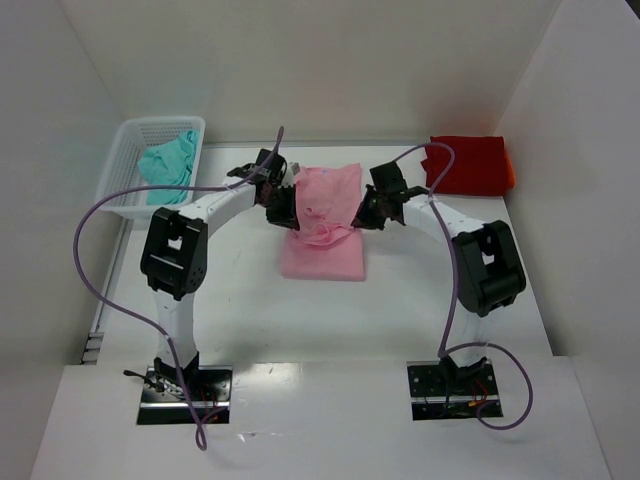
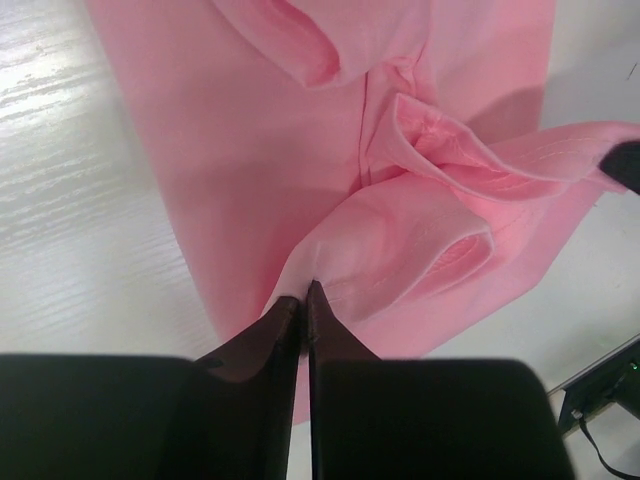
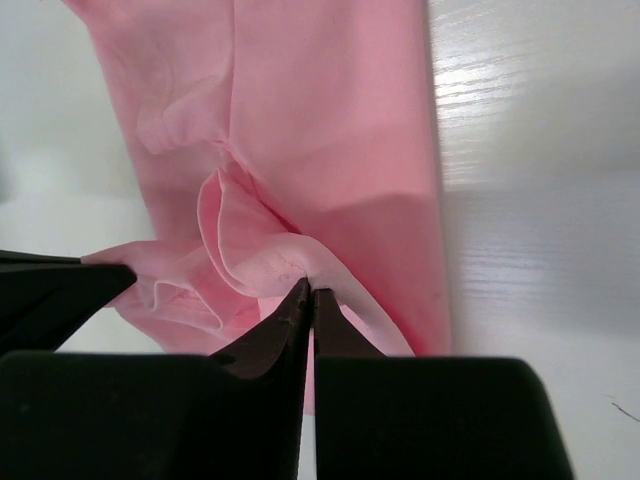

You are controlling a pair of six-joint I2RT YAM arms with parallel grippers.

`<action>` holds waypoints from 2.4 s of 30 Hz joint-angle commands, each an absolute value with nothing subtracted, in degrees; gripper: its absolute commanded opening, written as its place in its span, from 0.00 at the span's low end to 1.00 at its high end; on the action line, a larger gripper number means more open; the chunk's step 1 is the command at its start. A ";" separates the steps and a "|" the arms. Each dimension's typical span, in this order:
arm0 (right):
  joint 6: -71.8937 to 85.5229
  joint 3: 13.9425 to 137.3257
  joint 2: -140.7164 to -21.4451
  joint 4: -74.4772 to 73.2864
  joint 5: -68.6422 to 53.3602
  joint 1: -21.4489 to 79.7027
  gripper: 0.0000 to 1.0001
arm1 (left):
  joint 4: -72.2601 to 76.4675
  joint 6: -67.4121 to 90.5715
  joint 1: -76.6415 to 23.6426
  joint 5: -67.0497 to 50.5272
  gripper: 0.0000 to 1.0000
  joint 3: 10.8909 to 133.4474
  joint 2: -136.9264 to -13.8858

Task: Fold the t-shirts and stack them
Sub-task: Fold the folded rectangular tshirt in 1/3 of the way

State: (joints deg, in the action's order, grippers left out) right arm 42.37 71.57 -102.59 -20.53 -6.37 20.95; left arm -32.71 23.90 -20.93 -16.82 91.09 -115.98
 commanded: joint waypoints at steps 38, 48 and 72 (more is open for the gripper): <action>38.06 72.61 -94.67 -10.29 -5.09 17.58 0.67 | -28.84 16.08 -14.59 -21.80 0.91 94.42 -107.70; 35.79 61.08 -91.40 0.62 -22.23 20.47 0.10 | -19.61 19.16 -16.26 -32.70 0.96 79.02 -99.14; 34.19 78.22 -118.83 6.50 -24.97 26.46 0.08 | -19.95 23.47 -15.74 -31.20 0.93 75.76 -98.53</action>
